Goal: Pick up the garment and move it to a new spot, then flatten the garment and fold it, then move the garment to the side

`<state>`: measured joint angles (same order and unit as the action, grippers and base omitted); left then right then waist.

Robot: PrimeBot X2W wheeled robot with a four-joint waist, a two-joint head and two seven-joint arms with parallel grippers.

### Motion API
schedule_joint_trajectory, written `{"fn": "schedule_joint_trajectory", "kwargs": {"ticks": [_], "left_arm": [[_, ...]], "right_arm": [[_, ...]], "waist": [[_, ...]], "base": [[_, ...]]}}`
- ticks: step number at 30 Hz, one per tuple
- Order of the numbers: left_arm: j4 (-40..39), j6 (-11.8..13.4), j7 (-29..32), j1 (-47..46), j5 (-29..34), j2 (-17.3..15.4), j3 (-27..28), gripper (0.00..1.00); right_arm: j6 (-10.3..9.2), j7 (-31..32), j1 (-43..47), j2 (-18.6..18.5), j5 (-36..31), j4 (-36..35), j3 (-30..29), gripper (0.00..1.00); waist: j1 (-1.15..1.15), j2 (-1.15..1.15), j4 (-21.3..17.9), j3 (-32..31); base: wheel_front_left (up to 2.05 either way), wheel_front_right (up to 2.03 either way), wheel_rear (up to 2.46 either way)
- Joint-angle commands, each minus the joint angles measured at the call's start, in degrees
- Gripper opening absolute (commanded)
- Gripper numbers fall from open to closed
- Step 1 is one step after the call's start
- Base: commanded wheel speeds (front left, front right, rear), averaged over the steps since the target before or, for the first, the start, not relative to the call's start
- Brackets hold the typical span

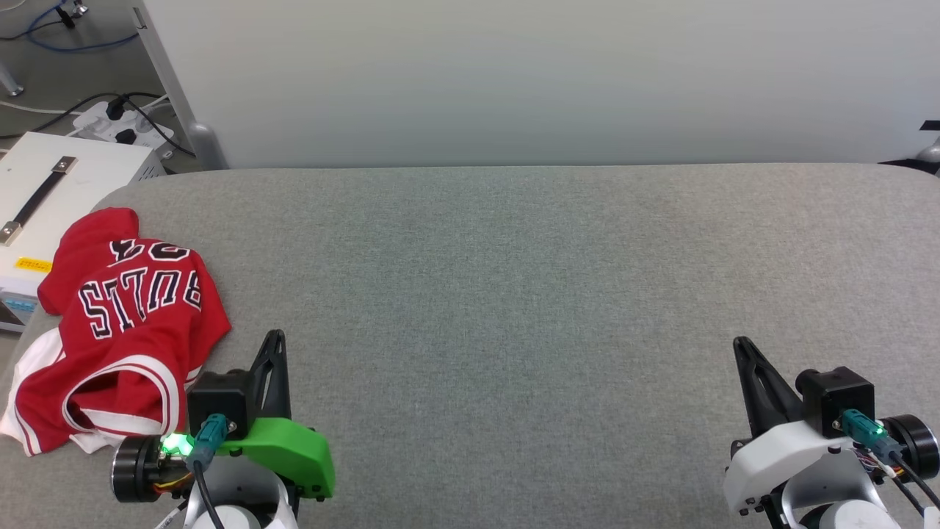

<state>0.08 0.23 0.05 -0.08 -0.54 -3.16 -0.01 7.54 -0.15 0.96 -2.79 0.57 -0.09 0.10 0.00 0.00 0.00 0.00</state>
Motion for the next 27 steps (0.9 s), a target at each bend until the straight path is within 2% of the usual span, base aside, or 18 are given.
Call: {"fn": "schedule_joint_trajectory", "kwargs": {"ticks": [1, 8, 9, 27], "left_arm": [[-0.1, -0.2, 0.0, 0.1, 0.5, 0.3, 0.0, 0.0], [-0.1, -0.2, 0.0, 0.1, 0.5, 0.3, 0.0, 0.0], [0.0, 0.0, 0.0, 0.0, 0.0, 0.0, 0.0, 1.0], [-0.3, 1.2, -2.3, 0.3, -0.9, 0.0, -0.7, 1.0]], "right_arm": [[-0.05, 0.1, -1.0, -0.1, -0.6, 0.1, -0.1, 0.0], [-0.05, 0.1, -1.0, -0.1, -0.6, 0.1, -0.1, 0.0], [0.0, 0.0, 0.0, 0.0, 0.0, 0.0, 0.0, 1.0], [-0.01, -2.2, 0.5, 0.0, 3.3, -1.2, 0.0, 1.0]], "waist": [[0.0, 0.0, 0.0, 0.0], [0.0, 0.0, 0.0, 0.0], [0.0, 0.0, 0.0, 0.0], [0.0, 0.0, 0.1, 0.1]], "base": [[0.0, 0.0, 0.0], [0.0, 0.0, 0.0], [0.0, 0.0, 0.0], [0.0, 0.0, 0.0]]}}
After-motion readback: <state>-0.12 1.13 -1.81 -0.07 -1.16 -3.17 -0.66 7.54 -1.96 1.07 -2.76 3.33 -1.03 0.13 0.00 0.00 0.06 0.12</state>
